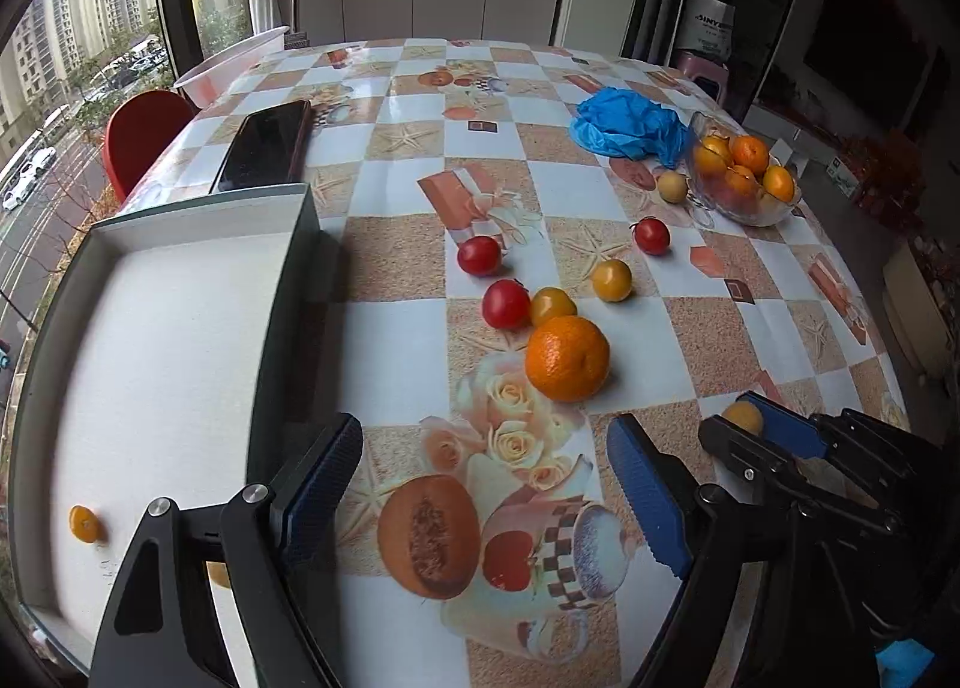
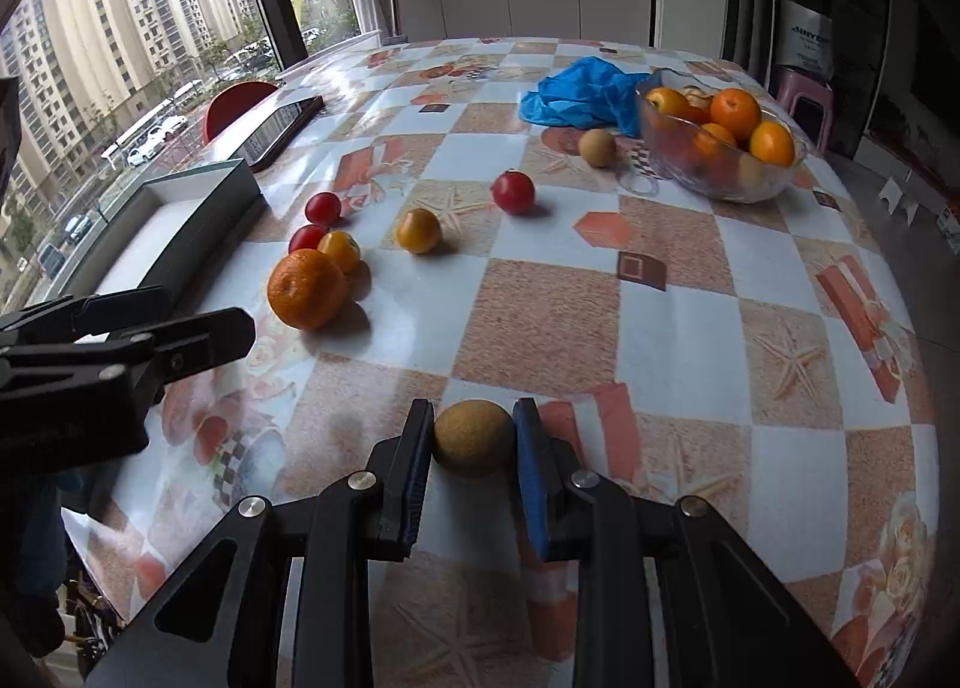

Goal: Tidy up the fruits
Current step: 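Grasp another brown round fruit with the right tool while the left tool grasps the large orange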

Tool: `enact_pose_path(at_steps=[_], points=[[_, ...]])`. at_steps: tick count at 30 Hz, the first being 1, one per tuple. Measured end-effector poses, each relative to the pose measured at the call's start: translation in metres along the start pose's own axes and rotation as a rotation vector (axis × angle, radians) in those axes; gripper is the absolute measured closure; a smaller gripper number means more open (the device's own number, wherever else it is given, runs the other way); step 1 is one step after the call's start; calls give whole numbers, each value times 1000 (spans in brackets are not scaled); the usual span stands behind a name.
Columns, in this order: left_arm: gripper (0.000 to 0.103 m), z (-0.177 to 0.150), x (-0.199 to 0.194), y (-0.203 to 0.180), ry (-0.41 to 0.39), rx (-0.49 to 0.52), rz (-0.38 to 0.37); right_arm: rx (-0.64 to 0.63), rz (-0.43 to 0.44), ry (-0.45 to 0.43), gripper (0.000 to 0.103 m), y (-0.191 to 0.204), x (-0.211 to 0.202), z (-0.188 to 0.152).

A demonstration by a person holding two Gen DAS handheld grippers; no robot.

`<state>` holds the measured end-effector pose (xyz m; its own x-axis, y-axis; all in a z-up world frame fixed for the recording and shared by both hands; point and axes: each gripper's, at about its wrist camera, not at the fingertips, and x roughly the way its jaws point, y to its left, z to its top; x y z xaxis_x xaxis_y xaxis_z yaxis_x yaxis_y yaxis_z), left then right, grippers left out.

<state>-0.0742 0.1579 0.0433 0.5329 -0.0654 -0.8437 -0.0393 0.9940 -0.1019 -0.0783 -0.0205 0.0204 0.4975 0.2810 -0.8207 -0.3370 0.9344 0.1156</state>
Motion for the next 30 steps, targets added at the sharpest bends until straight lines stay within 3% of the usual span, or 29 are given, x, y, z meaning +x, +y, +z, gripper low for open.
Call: enact_pose_path(at_steps=[11,12,13,16,30], points=[[19,22,41,-9,29,-97,36,33,5,-20,73,-15,-9,-9],[26,21,41,-9,25,-103,31,35,7,-21,73,-15,-9,-10],[41,21,42,-8,27,-107,17,37,8,-21,73,-15,-9,-10],[65,20,42,-12,27,-64,39,36,7,-23,73,-15,-9,-11],[65,-28,11,-8,7,19,9,17,-25,-21,73,-8,-10,-14]])
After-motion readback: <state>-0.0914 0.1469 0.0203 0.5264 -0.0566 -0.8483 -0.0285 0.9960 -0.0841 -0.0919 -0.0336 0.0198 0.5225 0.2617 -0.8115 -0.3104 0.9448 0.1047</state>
